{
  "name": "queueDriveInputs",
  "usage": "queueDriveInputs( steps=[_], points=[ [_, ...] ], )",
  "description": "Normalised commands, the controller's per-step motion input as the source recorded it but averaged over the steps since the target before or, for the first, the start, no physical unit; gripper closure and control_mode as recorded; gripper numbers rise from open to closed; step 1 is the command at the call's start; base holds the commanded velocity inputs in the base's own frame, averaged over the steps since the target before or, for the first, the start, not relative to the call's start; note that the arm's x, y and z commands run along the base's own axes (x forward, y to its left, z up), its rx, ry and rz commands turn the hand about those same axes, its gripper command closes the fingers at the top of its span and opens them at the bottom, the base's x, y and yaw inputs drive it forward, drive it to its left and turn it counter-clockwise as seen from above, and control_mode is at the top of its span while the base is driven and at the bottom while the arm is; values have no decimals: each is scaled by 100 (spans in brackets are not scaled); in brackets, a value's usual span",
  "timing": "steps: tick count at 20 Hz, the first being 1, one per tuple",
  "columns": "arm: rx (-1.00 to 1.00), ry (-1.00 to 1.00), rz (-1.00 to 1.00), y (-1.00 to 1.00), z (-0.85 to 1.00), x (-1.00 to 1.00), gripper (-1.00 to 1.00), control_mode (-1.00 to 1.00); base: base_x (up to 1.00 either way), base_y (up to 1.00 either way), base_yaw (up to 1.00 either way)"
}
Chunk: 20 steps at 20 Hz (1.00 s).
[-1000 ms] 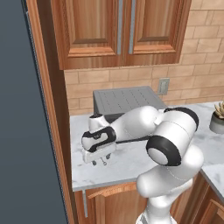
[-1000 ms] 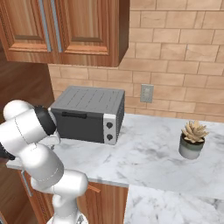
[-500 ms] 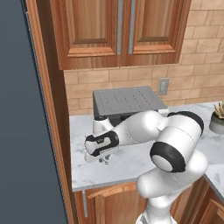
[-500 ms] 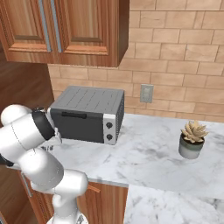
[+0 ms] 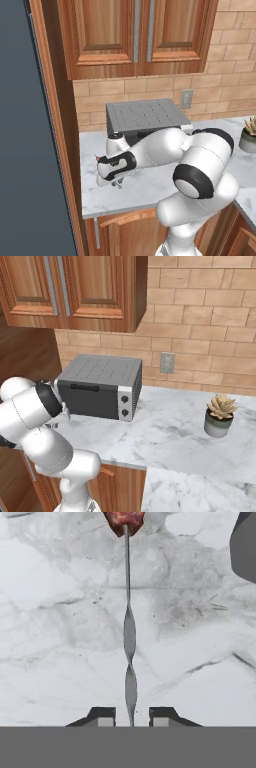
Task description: Store the kebab skewer in the freezer for long-term storage. Close the freezer door after placing the cooked food.
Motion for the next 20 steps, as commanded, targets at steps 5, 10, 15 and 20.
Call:
queueDriveInputs(
  steps=[5,10,15,20],
  points=[
    [0,0,-13,-1,41,-3,100,-100,0,0,0],
    [0,0,-11,-19,75,-39,100,-100,0,0,0],
    [-4,-3,0,0,86,-68,100,-100,0,0,0],
    [-5,-8,0,0,76,-75,100,-100,0,0,0]
  ],
)
